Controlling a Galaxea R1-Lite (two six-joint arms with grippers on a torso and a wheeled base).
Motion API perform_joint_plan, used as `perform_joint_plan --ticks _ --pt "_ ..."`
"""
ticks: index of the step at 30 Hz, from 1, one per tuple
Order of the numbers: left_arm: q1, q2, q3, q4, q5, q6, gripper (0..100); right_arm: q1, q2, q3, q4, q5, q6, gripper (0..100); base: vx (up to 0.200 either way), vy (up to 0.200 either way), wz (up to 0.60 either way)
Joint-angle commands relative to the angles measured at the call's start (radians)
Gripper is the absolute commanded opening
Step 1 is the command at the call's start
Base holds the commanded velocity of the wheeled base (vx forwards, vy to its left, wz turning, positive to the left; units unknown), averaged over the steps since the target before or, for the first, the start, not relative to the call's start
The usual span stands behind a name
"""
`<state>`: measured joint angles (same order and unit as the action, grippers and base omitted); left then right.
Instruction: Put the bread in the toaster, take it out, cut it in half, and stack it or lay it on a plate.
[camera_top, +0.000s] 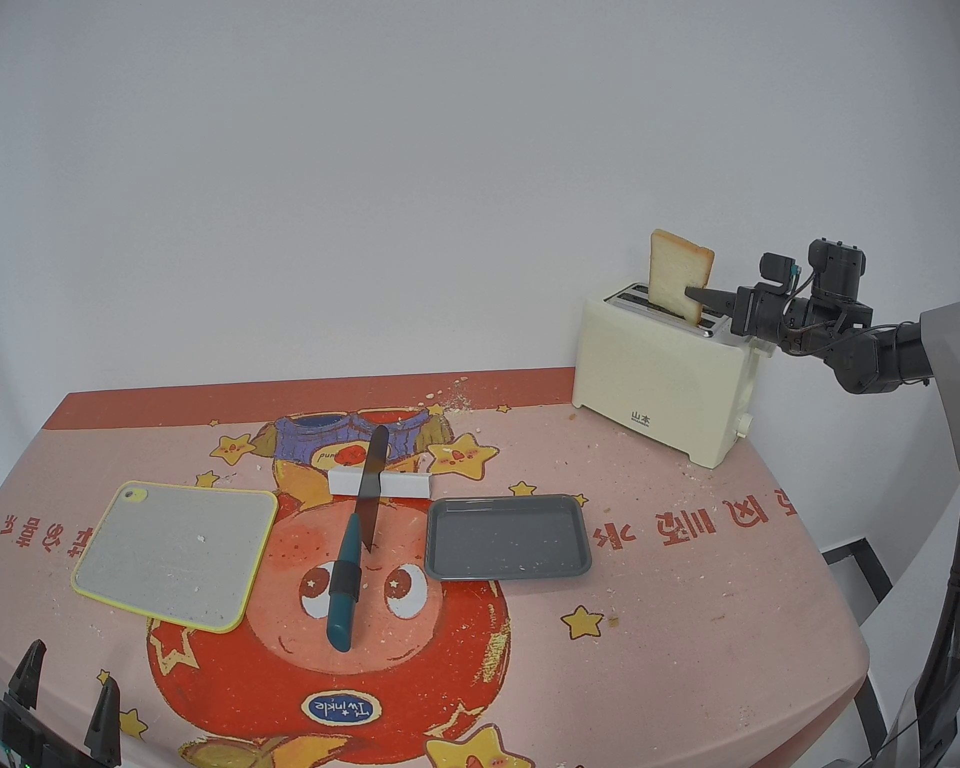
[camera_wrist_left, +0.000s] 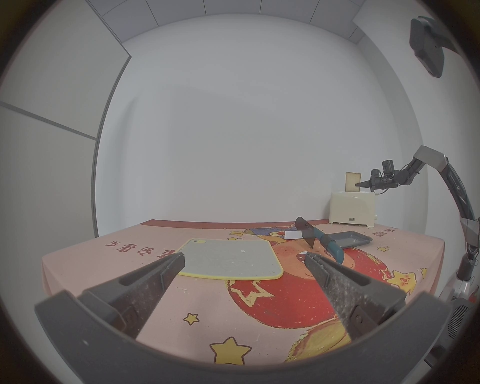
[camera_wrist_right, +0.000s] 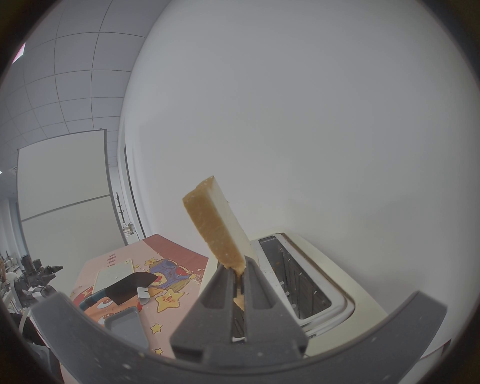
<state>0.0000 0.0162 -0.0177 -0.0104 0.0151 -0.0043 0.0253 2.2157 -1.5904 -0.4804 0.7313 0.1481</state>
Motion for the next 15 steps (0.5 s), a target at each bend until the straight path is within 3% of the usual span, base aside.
perform_joint_plan --ticks 1,15 --pt "0.0 -0.016 0.018 0.0 0.0 0.0 100 0.004 -0.005 0.012 -0.001 0.002 0.001 0 0.0 0.0 0.0" --pt "0.0 -0.016 0.018 0.0 0.0 0.0 100 0.001 -0.028 0.018 0.006 0.005 0.004 0 0.0 0.0 0.0"
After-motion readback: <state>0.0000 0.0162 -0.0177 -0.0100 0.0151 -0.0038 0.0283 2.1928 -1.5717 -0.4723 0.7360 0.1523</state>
